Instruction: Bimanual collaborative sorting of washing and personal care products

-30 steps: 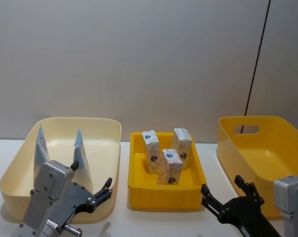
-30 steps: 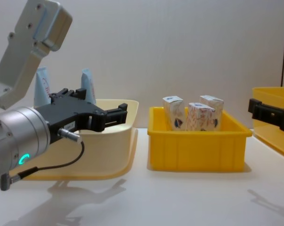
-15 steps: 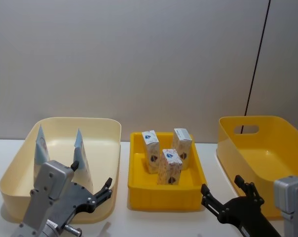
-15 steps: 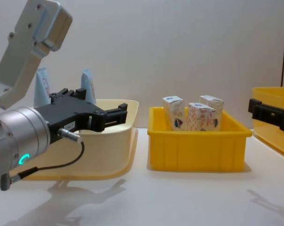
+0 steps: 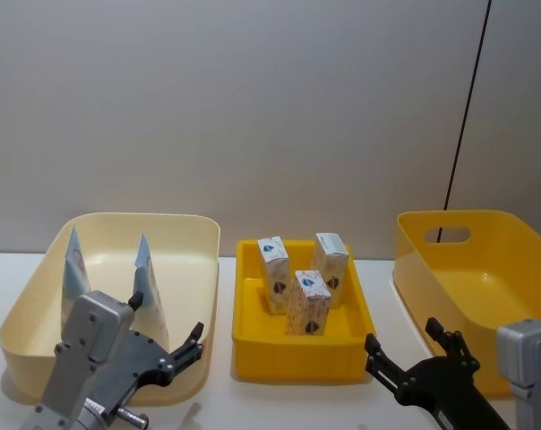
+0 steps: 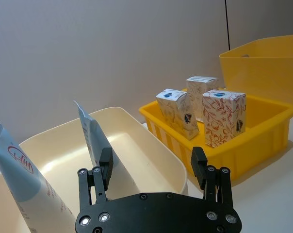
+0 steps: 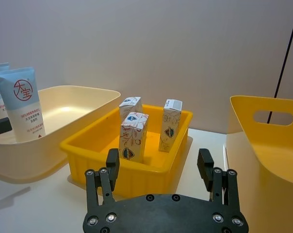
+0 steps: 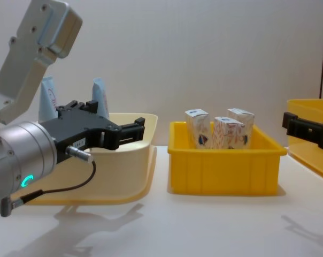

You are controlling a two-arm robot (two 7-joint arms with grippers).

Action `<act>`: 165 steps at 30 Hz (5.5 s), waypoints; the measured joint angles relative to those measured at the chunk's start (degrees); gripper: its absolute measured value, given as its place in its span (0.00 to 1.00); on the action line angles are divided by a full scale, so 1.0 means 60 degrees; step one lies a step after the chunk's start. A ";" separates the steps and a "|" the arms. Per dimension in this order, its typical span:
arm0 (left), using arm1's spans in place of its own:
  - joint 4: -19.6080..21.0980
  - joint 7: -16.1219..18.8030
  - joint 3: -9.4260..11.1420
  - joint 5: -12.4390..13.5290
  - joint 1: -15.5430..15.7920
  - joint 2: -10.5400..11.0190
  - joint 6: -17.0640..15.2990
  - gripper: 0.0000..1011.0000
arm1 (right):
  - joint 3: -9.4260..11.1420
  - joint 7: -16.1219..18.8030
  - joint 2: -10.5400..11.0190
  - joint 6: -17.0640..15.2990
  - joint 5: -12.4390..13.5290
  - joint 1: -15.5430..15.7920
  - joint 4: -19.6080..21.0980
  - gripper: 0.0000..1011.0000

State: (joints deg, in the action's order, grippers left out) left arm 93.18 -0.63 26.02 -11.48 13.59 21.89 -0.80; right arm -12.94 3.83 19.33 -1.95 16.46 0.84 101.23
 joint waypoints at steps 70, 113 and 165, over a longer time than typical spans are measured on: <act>-0.1555 -0.0517 -0.0749 -0.0930 0.1038 -0.0962 -0.0657 0.99 | 0.0000 0.0000 0.0000 0.0000 0.0000 0.0000 0.0000 0.99; -0.2610 -0.0542 -0.0712 -0.0501 0.1741 -0.1322 -0.0570 0.27 | 0.0000 0.0000 0.0000 0.0000 0.0000 0.0000 0.0000 0.99; -0.1458 -0.5426 -0.0320 -0.3833 0.2218 -0.1251 -0.0119 0.25 | 0.0000 0.0000 0.0000 0.0000 0.0000 0.0000 0.0000 0.99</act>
State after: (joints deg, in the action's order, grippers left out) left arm 84.43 -33.18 24.11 -34.48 26.89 14.39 -1.51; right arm -12.94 3.83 19.33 -1.95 16.46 0.84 101.23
